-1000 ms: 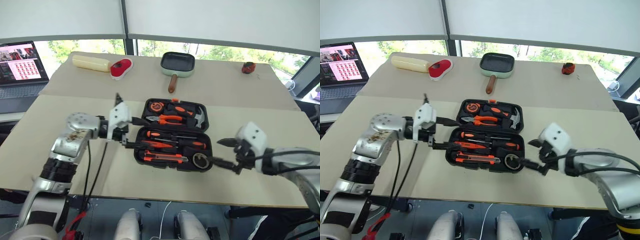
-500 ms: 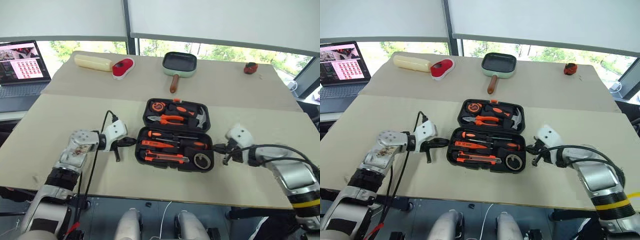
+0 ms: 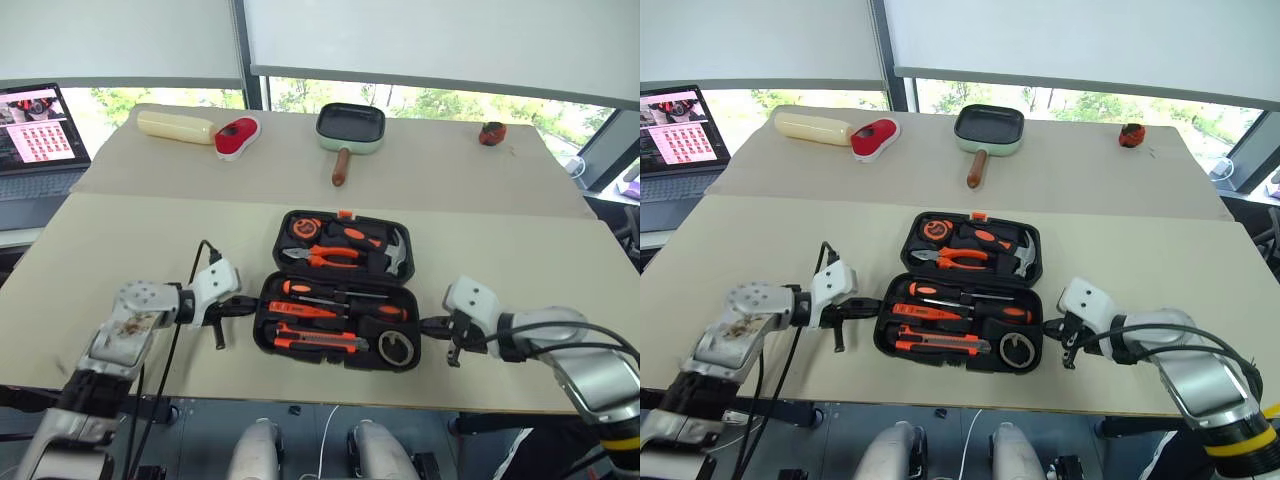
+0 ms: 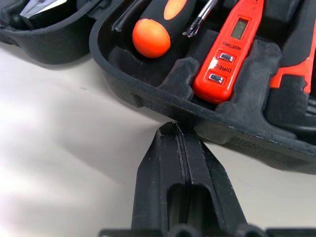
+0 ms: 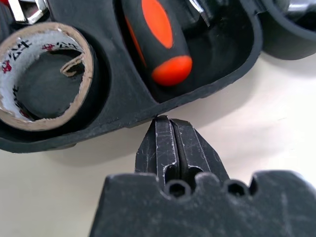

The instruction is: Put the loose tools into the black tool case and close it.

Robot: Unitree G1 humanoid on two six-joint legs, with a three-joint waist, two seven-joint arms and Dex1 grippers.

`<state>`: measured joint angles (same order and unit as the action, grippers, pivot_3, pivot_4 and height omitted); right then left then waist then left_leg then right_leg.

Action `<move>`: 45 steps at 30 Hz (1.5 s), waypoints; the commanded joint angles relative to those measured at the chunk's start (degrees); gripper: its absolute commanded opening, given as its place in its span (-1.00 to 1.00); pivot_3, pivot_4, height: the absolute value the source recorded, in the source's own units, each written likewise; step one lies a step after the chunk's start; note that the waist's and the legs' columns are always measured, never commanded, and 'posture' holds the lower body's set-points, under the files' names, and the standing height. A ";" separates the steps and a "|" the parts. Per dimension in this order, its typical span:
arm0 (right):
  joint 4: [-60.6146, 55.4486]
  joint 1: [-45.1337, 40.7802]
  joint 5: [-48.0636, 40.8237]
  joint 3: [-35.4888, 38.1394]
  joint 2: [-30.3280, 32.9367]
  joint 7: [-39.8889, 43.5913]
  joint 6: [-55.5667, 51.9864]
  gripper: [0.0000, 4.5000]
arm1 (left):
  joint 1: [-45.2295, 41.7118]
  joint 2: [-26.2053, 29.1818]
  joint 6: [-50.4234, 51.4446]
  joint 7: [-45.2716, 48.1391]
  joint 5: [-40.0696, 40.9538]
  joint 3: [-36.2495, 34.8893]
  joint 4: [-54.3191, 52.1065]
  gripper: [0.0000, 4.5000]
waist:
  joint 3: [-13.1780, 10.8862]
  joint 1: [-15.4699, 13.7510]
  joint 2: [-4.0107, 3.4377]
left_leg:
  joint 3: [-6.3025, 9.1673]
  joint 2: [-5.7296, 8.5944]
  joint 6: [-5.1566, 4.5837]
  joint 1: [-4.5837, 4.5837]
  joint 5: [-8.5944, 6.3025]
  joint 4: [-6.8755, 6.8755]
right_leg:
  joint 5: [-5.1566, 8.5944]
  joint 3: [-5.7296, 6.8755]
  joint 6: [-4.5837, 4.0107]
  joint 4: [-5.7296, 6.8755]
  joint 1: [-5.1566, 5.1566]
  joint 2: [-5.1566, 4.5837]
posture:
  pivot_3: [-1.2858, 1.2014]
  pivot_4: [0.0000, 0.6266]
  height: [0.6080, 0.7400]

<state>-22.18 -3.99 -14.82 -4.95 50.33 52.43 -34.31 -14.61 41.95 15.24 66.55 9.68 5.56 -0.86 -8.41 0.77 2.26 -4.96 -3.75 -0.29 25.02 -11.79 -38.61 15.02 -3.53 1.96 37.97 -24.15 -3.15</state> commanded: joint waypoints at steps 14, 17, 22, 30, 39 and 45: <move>4.99 -1.41 -5.74 14.76 -0.54 -5.22 -7.94 -0.51 | -5.62 1.49 17.50 -4.54 7.29 -5.94 5.82 -0.55 | -0.01 -0.25 0.03 | -0.05 0.01 0.04 -0.19 0.06 -0.05 | 0.01 -0.01 -0.02 0.03 0.11 -0.02 | 0.03 -0.52 1.00; 8.63 -9.41 -8.32 15.42 -3.61 -8.13 -13.34 0.00 | -14.23 -0.78 28.09 -7.40 10.74 -7.61 10.26 0.03 | -0.02 0.03 0.05 | -0.01 -0.04 -0.01 -0.19 0.14 -0.06 | -0.04 -0.01 -0.03 0.06 0.07 0.07 | 0.03 -0.52 1.00; 16.07 -22.85 -10.00 13.93 -12.18 -15.13 -24.08 0.28 | -26.23 -7.72 38.50 -13.29 12.23 -7.73 18.43 0.17 | -0.12 0.00 0.20 | 0.11 -0.03 0.01 0.00 0.16 -0.08 | -0.12 -0.01 -0.06 0.07 -0.02 0.14 | 0.03 -0.52 1.00; 23.01 -30.95 -8.01 11.77 -20.81 -23.10 -29.47 0.28 | -31.39 -14.69 39.18 -18.07 10.40 -5.28 24.69 0.17 | -0.12 -0.11 0.19 | 0.09 0.07 -0.02 0.25 0.14 0.03 | -0.11 0.00 -0.04 0.02 -0.23 0.05 | 0.03 -0.52 1.00; 21.15 -30.24 -9.54 12.41 -21.42 -24.72 -30.99 -0.95 | -30.12 -15.77 40.63 -19.64 11.72 -7.49 24.16 -1.00 | -0.11 -0.23 0.18 | 0.14 0.20 -0.02 0.14 0.14 0.01 | -0.13 0.10 0.03 0.06 -0.05 -0.09 | 0.03 -0.52 1.00; 17.15 -29.17 -11.08 12.36 -21.67 -24.59 -33.16 -0.99 | -29.40 -17.02 41.94 -20.64 13.36 -8.72 21.50 -1.00 | -0.11 -0.25 0.17 | 0.17 0.22 -0.01 0.12 0.14 -0.01 | -0.14 0.10 0.03 0.08 -0.04 -0.11 | 0.03 -0.52 1.00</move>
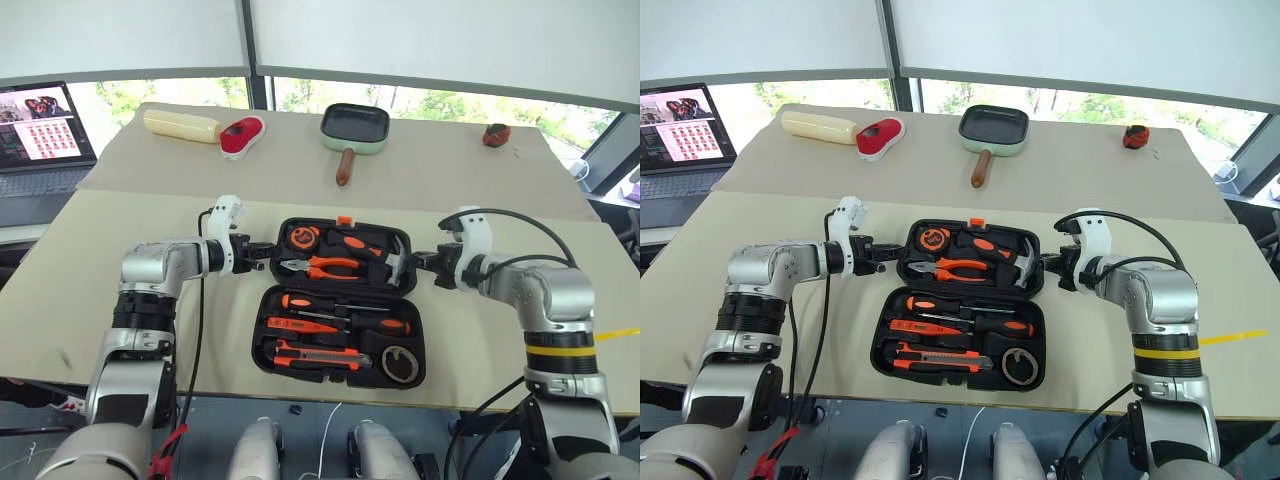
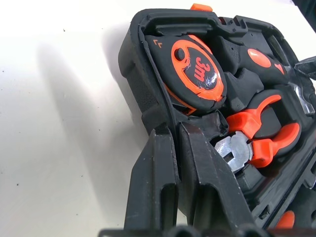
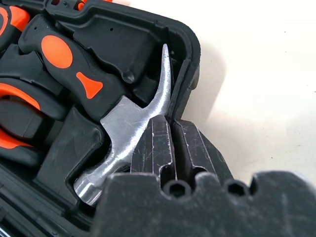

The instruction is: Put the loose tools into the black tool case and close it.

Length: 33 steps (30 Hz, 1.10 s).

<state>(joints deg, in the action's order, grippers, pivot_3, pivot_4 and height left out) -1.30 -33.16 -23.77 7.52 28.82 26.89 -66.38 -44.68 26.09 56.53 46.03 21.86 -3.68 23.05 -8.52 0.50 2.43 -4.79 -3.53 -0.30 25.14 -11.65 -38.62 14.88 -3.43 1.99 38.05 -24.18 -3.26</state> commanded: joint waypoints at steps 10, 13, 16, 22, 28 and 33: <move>-4.21 -5.40 0.44 3.05 -4.50 -2.24 10.27 -0.99 | 1.88 -6.55 -14.35 -3.07 0.35 -0.57 -11.00 -1.00 | -0.09 0.09 -0.03 | -0.01 0.04 0.00 0.08 0.00 0.01 | -0.03 -0.02 0.04 -0.03 -0.08 -0.05 | 0.03 -0.52 1.00; -5.09 -6.16 1.28 2.55 -4.98 -1.81 14.29 -0.99 | 1.72 -7.88 -22.00 -3.90 -1.62 -0.43 -11.04 -1.00 | -0.14 0.15 -0.08 | -0.01 0.07 0.01 0.20 0.02 -0.01 | -0.08 -0.04 0.07 -0.05 -0.18 -0.05 | 0.03 -0.52 1.00; -9.69 -2.55 3.61 -0.76 -2.42 0.80 19.71 -0.99 | 4.30 -7.10 -26.42 -2.49 -2.75 0.78 -13.21 -1.00 | -0.14 0.13 -0.08 | -0.01 0.08 0.00 0.23 0.02 0.12 | -0.07 -0.03 0.08 -0.17 -0.20 -0.06 | 0.03 -0.52 1.00; -19.99 9.87 4.93 -1.73 1.52 4.26 27.62 -0.99 | 14.49 -2.43 -38.31 -0.35 -7.58 3.25 -20.65 -1.00 | -0.13 0.26 -0.10 | -0.04 0.12 0.00 0.35 0.01 0.60 | -0.07 -0.03 0.09 -0.41 -0.29 -0.11 | 0.03 -0.52 1.00; -24.21 24.89 13.78 -3.08 5.38 6.95 49.73 -0.99 | 24.67 0.52 -48.18 -4.06 -11.93 2.01 -26.01 -1.00 | -0.05 0.25 -0.14 | -0.10 0.09 -0.02 0.06 -0.02 0.79 | -0.06 -0.05 0.10 -0.96 -0.03 -0.12 | 0.03 -0.52 1.00; -27.14 37.41 17.73 0.20 8.81 9.99 66.01 -0.83 | 31.86 3.11 -46.47 -6.18 -10.38 -2.33 -32.75 -0.84 | -0.01 0.44 -0.16 | -0.14 0.05 0.02 -0.23 0.01 0.78 | -0.12 -0.08 0.07 -0.88 0.16 -0.07 | 0.03 -0.52 1.00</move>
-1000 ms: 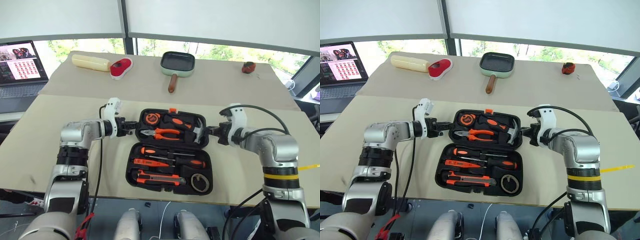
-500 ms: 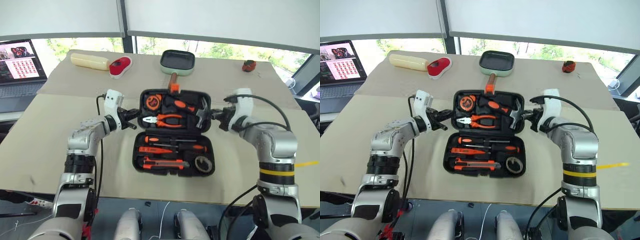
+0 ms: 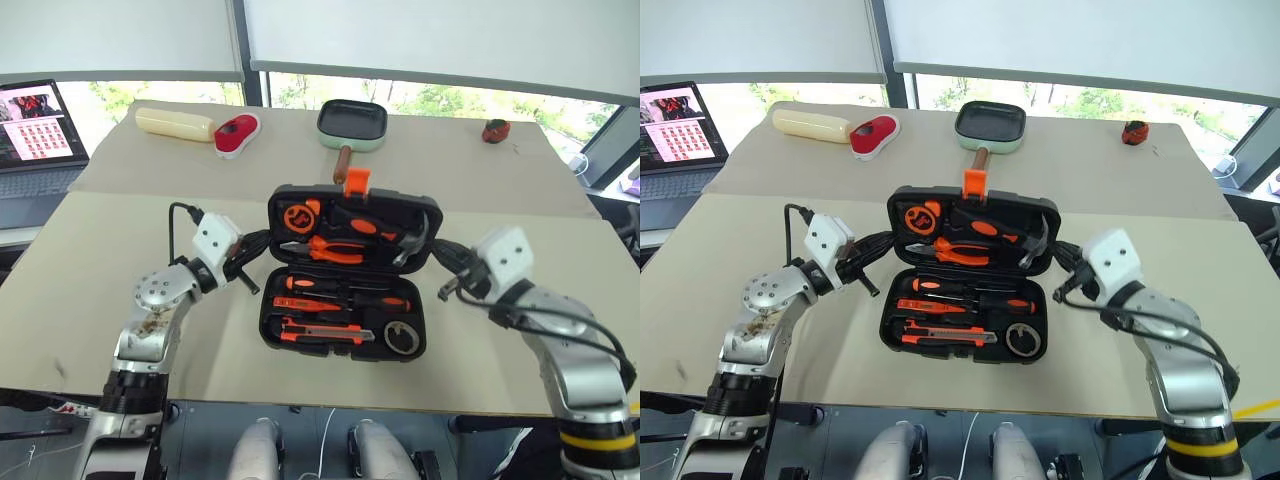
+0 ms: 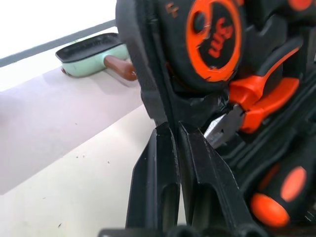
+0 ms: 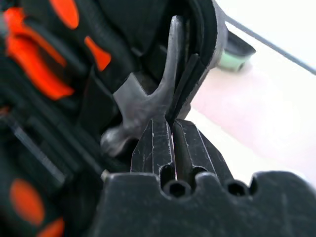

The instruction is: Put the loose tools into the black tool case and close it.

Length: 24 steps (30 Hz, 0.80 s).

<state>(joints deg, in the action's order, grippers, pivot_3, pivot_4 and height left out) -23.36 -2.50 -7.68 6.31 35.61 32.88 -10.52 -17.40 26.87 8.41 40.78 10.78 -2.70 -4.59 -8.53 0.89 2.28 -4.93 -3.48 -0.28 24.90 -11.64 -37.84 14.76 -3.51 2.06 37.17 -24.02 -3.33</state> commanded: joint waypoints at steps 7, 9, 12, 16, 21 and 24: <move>-17.36 22.63 -7.37 13.15 4.73 9.29 7.75 0.23 | 17.72 10.80 16.44 3.13 13.12 -14.29 -18.46 0.27 | -0.05 0.13 0.02 | -0.12 -0.26 0.13 -0.20 0.04 0.01 | 0.07 -0.09 -0.13 0.17 -0.01 0.13 | 0.03 -0.52 1.00; -20.36 29.14 -12.39 16.44 7.51 15.64 5.21 0.34 | 16.19 14.61 19.25 6.22 14.60 -15.19 -14.85 0.49 | -0.04 -0.29 0.00 | -0.19 -0.25 0.12 -0.36 0.12 -0.01 | 0.06 -0.09 -0.11 0.17 0.12 0.06 | 0.03 -0.52 1.00; -21.57 36.30 -14.96 16.17 10.71 22.01 3.45 0.06 | 9.48 16.98 17.27 8.74 12.14 -10.78 -6.49 0.50 | -0.04 -1.54 0.12 | -0.13 -0.29 0.16 -1.06 0.09 0.06 | 0.50 0.18 -0.35 -0.06 0.67 0.02 | 0.03 -0.52 1.00; -18.46 35.90 -9.07 9.80 12.54 23.74 5.95 -0.49 | -2.15 15.49 9.23 12.55 5.76 -2.14 6.81 0.22 | 0.02 -1.53 0.26 | -0.19 -0.26 0.55 -1.17 -0.16 0.06 | 0.54 0.21 -0.39 -0.26 0.89 -0.16 | 0.03 -0.52 1.00; -14.78 27.73 -4.17 -0.52 13.06 23.91 6.07 -1.00 | -17.84 9.52 -6.40 17.97 -2.89 8.06 27.89 -0.68 | 0.07 -1.57 0.43 | -0.24 -0.19 0.07 -0.87 0.11 0.00 | 0.15 0.21 -0.51 -0.26 0.91 -0.05 | 0.03 -0.52 1.00; -12.26 24.31 -2.18 -3.54 13.19 24.06 6.78 -1.00 | -23.04 6.69 -12.64 20.15 -5.24 10.67 35.79 -0.96 | 0.07 -1.23 0.44 | -0.15 -0.23 0.03 -0.61 0.08 0.00 | 0.04 0.19 -0.19 -0.27 0.74 0.09 | 0.03 -0.52 1.00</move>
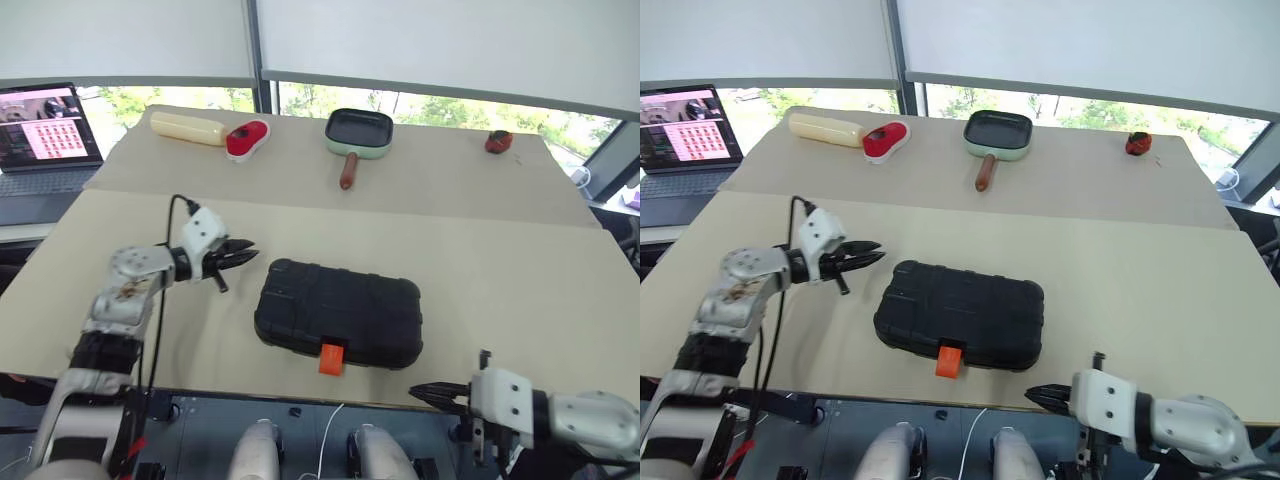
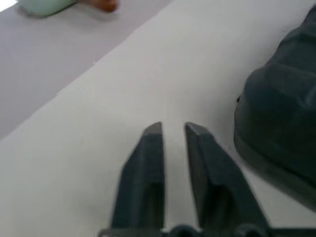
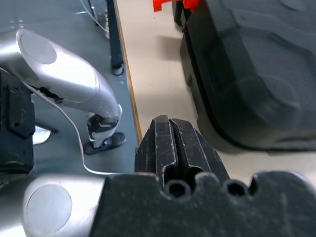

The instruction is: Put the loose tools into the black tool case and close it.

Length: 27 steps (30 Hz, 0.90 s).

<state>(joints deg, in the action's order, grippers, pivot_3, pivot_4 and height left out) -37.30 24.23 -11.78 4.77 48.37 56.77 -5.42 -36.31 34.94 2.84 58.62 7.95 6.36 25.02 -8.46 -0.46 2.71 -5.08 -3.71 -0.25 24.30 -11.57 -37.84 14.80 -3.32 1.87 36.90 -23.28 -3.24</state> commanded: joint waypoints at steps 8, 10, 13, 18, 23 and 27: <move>9.59 -14.87 6.16 -6.72 -3.68 -5.17 -1.23 -1.00 | -5.40 -2.24 -10.05 16.21 -2.66 7.05 6.05 -0.96 | -0.03 0.34 -0.03 | 0.04 0.01 0.00 0.05 -0.11 0.00 | 0.07 -0.01 0.05 0.04 -0.02 0.03 | 0.03 -0.52 1.00; 12.36 -17.73 7.31 -5.91 -5.53 -7.95 -1.35 -1.00 | -3.37 -0.42 -7.47 20.49 -1.17 7.55 1.66 -0.96 | -0.03 0.44 -0.05 | 0.04 0.00 0.00 0.05 -0.11 0.00 | 0.08 -0.01 0.06 0.08 -0.02 0.03 | 0.03 -0.52 1.00; 15.53 -20.44 9.08 -5.62 -6.41 -9.96 -0.44 -1.00 | -0.91 1.58 -4.11 24.12 0.37 7.69 -3.76 -0.96 | -0.04 0.46 -0.05 | 0.01 0.02 0.00 0.04 -0.11 -0.02 | 0.08 -0.01 0.07 0.10 -0.02 -0.02 | 0.03 -0.52 1.00; 14.45 -18.00 7.40 -3.88 -3.61 -6.96 -0.32 -1.00 | -2.74 0.76 3.81 22.25 3.60 4.55 -9.59 -0.96 | -0.07 -0.29 -0.12 | 0.07 0.02 0.00 0.06 -0.11 -0.02 | 0.12 0.04 0.07 0.15 -0.03 -0.02 | 0.03 -0.52 1.00; 6.65 -11.41 -1.41 1.46 1.08 0.01 -5.07 -1.00 | -6.74 -1.63 12.57 23.89 7.99 5.88 -16.60 -0.96 | -0.09 -0.57 -0.15 | 0.14 0.11 -0.01 0.15 -0.11 -0.13 | 0.13 0.06 0.15 0.16 0.00 -0.06 | 0.03 -0.52 1.00; 1.22 -9.15 -7.18 4.71 3.51 1.28 -10.79 -1.00 | -6.65 -4.85 7.39 24.63 3.15 12.32 -17.02 -0.96 | -0.06 -0.05 -0.18 | 0.18 0.12 -0.03 -0.03 -0.13 -0.14 | 0.13 0.04 0.16 0.13 0.22 -0.05 | 0.03 -0.52 1.00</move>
<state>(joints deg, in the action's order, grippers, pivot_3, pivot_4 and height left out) -32.89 15.35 -15.46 7.31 51.21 57.68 -13.51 -43.14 30.89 13.23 83.02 13.34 15.97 8.07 -8.51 -0.52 2.54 -4.91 -3.60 -0.27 24.24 -11.69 -37.98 14.93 -3.32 2.02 37.04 -23.08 -3.27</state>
